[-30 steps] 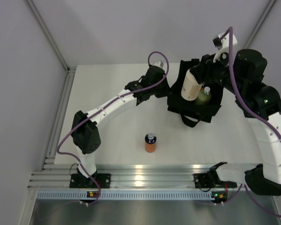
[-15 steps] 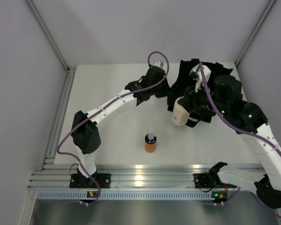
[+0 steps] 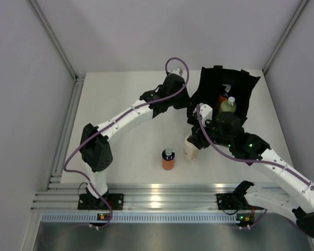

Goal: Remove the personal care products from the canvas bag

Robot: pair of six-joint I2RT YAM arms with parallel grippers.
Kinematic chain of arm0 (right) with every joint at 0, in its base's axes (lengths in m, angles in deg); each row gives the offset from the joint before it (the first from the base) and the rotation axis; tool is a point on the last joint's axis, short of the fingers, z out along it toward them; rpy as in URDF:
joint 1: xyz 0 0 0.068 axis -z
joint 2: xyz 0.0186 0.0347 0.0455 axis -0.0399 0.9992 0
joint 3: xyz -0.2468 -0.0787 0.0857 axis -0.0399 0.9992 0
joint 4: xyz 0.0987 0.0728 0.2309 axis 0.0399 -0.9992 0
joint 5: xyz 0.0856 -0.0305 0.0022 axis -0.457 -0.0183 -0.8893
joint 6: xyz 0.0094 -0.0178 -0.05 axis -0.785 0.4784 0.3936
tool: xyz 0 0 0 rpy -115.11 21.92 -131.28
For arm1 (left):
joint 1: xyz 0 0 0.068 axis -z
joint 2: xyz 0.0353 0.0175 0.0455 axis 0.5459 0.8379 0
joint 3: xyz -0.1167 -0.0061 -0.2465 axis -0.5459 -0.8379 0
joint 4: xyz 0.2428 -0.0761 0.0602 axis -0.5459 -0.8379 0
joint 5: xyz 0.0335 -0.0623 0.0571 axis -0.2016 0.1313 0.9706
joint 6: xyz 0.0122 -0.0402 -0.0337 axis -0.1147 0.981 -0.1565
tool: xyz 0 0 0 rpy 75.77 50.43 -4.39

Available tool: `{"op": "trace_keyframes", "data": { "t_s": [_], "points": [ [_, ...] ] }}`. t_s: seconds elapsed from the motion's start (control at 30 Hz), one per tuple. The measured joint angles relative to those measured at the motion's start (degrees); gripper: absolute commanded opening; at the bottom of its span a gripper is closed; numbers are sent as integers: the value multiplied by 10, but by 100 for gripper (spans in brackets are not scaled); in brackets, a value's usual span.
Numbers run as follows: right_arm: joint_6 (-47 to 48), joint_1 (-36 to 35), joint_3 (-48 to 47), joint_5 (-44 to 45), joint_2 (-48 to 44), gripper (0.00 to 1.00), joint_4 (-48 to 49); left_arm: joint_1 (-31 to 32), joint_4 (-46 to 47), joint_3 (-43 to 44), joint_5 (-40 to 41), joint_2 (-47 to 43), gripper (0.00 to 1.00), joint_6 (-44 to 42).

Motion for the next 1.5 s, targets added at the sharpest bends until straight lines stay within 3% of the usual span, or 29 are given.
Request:
{"op": "trace_keyframes", "data": {
  "t_s": [0.4, 0.43, 0.53, 0.57, 0.87, 1.0, 1.07, 1.3, 1.5],
  "points": [
    [-39, -40, 144, 16, 7, 0, 145, 0, 0, 0, 0, 0, 0, 0],
    [-42, -45, 150, 20, 10, 4, 153, 0, 0, 0, 0, 0, 0, 0],
    [-49, -62, 160, 35, 19, 33, 176, 0, 0, 0, 0, 0, 0, -1],
    [-52, -68, 160, 41, 21, 47, 181, 0, 0, 0, 0, 0, 0, -1],
    [-67, -85, 143, 93, 18, 70, 231, 0, 0, 0, -1, 0, 0, -3],
    [-67, -85, 104, 134, 6, 76, 221, 0, 0, 0, -6, 0, 0, -5],
    [-69, -85, 67, 170, 4, 84, 208, 0, 0, 0, -7, 0, 0, -6],
    [-144, -10, -198, 267, 114, 84, 59, 0, 0, 0, -10, 0, 0, -17],
    [-214, 98, -279, 304, 158, 84, -26, 0, -5, 12, -19, 0, 0, -47]
  ]
}}
